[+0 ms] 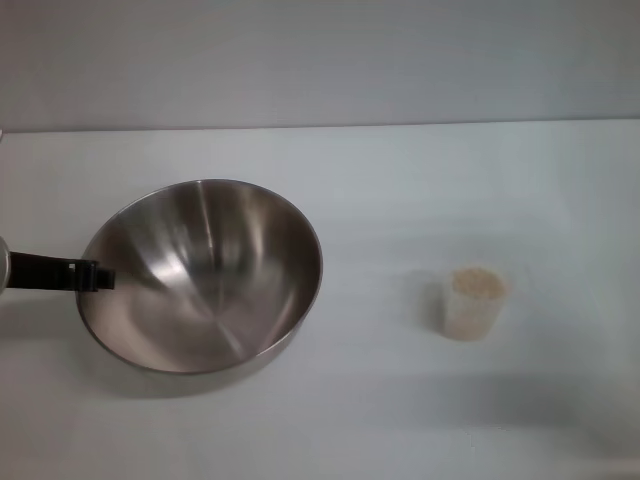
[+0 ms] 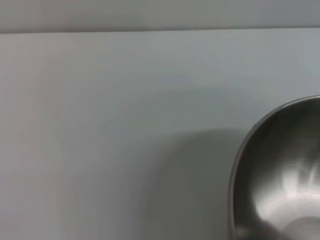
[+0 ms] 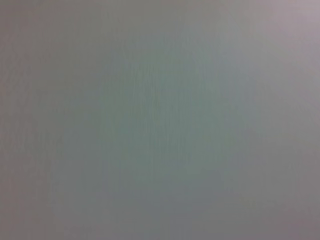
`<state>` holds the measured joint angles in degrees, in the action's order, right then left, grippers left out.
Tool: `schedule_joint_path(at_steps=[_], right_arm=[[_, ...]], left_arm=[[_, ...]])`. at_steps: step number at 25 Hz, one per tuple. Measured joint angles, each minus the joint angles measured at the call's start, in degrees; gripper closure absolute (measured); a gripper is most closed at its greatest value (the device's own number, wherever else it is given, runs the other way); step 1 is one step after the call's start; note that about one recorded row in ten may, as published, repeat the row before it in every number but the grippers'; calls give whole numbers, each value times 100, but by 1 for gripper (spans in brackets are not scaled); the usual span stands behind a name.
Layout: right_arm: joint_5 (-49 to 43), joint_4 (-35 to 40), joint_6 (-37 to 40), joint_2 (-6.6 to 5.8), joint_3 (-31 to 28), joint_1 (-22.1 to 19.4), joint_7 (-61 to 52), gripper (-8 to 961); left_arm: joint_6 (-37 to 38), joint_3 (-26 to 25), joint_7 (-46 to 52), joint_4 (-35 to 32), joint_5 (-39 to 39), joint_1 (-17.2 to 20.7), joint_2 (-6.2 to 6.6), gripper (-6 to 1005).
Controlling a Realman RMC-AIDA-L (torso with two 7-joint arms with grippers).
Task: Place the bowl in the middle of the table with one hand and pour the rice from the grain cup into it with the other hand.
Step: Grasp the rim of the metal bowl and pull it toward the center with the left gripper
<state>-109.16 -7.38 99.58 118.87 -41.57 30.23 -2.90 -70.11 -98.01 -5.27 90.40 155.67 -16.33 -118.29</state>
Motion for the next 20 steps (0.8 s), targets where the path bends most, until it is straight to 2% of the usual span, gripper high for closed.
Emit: schedule_joint_path(at_steps=[2, 7, 10, 15, 20], right_arm=[[0, 0, 0, 1, 0, 0, 0, 427], [0, 0, -1, 4, 0, -5, 0, 427], [0, 0, -1, 5, 0, -7, 0, 427], [0, 0, -1, 5, 0, -9, 0, 427], [0, 0, -1, 5, 0, -9, 0, 427]], left_arm=[[-2, -29, 0, -15, 0, -1, -1, 345], [-11, -48, -2, -64, -4, -10, 3, 582], [-9, -50, -2, -88, -3, -17, 6, 780], [-2, -51, -3, -102, -3, -37, 8, 896], [-12, -51, -14, -102, -4, -90, 8, 917]])
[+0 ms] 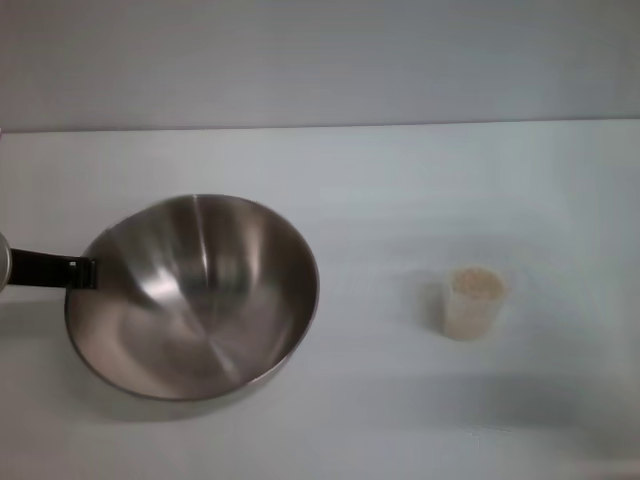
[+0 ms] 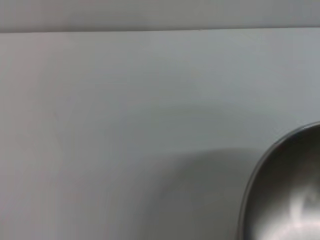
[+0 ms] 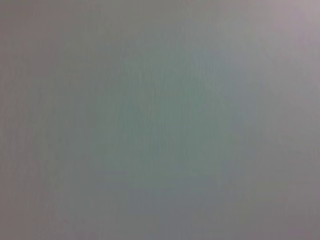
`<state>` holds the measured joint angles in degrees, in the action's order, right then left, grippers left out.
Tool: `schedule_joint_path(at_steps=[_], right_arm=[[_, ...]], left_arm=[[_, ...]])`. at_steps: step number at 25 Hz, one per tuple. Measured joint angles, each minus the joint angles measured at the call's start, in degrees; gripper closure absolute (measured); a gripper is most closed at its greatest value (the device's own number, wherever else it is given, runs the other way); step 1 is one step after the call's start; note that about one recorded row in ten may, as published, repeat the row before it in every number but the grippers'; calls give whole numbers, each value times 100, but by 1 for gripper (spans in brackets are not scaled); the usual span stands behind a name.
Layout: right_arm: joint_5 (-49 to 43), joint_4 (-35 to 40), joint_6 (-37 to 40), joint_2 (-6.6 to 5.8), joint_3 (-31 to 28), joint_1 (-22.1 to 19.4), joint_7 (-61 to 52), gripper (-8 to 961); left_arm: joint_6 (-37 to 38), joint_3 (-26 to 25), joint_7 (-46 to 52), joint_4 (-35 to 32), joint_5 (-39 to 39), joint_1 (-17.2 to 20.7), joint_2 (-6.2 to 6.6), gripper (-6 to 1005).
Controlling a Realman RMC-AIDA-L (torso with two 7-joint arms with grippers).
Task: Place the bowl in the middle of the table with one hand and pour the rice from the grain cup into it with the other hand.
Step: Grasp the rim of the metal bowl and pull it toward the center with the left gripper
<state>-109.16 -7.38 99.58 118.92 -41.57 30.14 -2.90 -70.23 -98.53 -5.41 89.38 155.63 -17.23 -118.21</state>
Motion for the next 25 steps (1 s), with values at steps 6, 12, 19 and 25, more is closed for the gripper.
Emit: schedule_joint_path(at_steps=[6, 12, 19, 25], right_arm=[[0, 0, 0, 0, 0, -4, 0, 427], [0, -7, 0, 3, 0, -9, 0, 428], [0, 0, 0, 8, 0, -24, 0, 428], [0, 0, 0, 9, 0, -29, 0, 428]], left_arm=[[-17, -43, -68, -2, -60, -38, 3, 943], [-56, -453, -412, -111, -602, -106, 8, 951], [-336, -892, -658, -195, -956, -381, 20, 958], [-465, -896, -662, -234, -971, -595, 18, 958]])
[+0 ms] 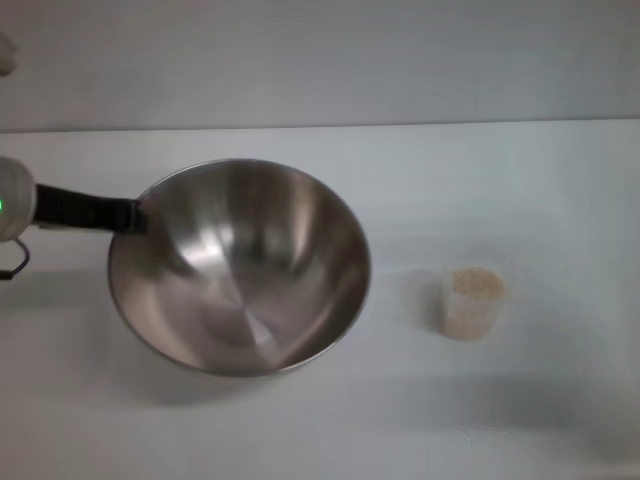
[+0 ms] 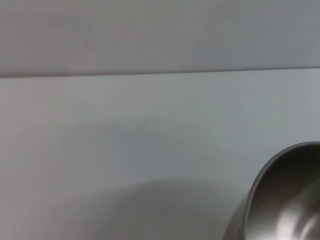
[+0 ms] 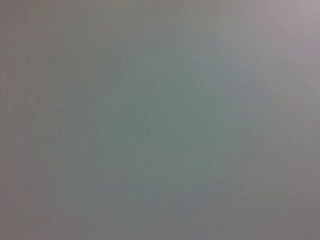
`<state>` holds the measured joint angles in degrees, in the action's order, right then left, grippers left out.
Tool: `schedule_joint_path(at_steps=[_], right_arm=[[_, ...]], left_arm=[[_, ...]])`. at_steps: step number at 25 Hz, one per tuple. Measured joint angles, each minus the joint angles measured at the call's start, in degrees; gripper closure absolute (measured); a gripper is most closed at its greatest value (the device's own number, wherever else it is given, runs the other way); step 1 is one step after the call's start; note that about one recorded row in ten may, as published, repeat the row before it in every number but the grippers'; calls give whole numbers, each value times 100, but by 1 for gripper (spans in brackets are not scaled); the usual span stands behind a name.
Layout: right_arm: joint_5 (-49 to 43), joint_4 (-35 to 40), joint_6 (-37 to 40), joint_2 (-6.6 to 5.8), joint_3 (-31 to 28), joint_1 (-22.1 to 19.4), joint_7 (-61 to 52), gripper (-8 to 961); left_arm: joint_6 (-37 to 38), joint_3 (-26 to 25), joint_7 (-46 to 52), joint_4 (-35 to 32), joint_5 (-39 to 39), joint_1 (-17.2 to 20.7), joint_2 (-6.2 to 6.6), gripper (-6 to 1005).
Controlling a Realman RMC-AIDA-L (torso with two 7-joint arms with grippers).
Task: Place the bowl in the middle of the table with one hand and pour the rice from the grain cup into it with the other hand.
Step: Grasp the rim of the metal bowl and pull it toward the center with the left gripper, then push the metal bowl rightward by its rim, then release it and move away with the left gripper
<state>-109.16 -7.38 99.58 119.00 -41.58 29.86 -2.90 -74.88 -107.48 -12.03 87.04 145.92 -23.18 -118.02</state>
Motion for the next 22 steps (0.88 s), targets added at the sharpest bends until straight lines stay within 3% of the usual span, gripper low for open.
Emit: schedule_joint_path(at_steps=[1, 2, 9, 22], right_arm=[[0, 0, 0, 0, 0, -4, 0, 428], [0, 0, 0, 0, 0, -9, 0, 428], [0, -8, 4, 0, 0, -13, 0, 428], [0, -31, 16, 0, 0, -6, 0, 428]], left_arm=[[0, 0, 0, 0, 0, 0, 0, 958], [-95, 0, -1, -122, -4, -359, -5, 958], [-181, 51, -65, -683, -33, -1117, -25, 957], [200, 136, -199, -1462, -369, -1590, -47, 957]])
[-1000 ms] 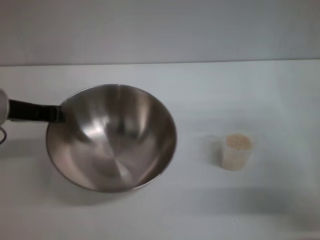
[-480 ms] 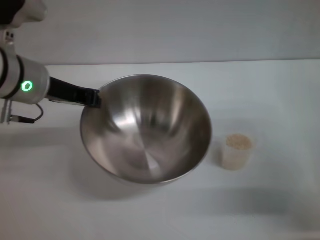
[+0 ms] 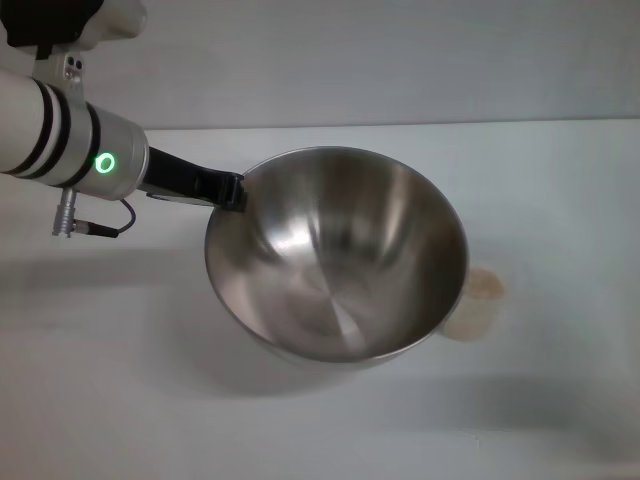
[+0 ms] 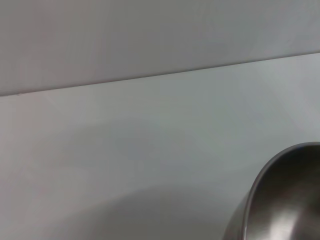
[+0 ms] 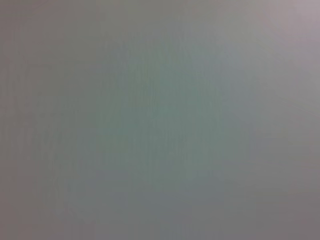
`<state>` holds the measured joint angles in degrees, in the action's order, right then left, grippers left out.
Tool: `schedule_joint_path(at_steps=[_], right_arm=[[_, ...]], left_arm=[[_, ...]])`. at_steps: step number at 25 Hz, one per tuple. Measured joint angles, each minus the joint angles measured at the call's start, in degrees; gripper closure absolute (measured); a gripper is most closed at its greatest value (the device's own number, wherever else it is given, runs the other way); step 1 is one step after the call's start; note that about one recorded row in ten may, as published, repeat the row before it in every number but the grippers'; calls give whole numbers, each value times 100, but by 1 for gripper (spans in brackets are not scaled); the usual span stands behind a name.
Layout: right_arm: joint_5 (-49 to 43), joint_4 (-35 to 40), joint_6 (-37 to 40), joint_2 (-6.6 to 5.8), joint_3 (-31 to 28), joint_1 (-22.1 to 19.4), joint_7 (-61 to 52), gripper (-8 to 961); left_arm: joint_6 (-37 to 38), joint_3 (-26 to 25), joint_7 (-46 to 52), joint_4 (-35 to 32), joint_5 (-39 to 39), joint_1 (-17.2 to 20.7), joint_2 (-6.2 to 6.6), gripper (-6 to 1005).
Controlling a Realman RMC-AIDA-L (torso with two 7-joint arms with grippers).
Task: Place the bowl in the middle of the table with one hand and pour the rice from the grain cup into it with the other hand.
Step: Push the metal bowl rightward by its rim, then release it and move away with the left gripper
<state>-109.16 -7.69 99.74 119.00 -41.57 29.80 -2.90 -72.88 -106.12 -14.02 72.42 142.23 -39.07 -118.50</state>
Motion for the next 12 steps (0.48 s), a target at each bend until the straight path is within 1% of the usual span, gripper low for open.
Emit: schedule_joint_path(at_steps=[8, 12], right_arm=[[0, 1, 54, 0, 0, -2, 0, 428], [0, 7, 56, 0, 0, -5, 0, 428]], left_arm=[[259, 130, -32, -312, -58, -54, 4, 957], [299, 139, -39, -330, -59, -34, 10, 956]])
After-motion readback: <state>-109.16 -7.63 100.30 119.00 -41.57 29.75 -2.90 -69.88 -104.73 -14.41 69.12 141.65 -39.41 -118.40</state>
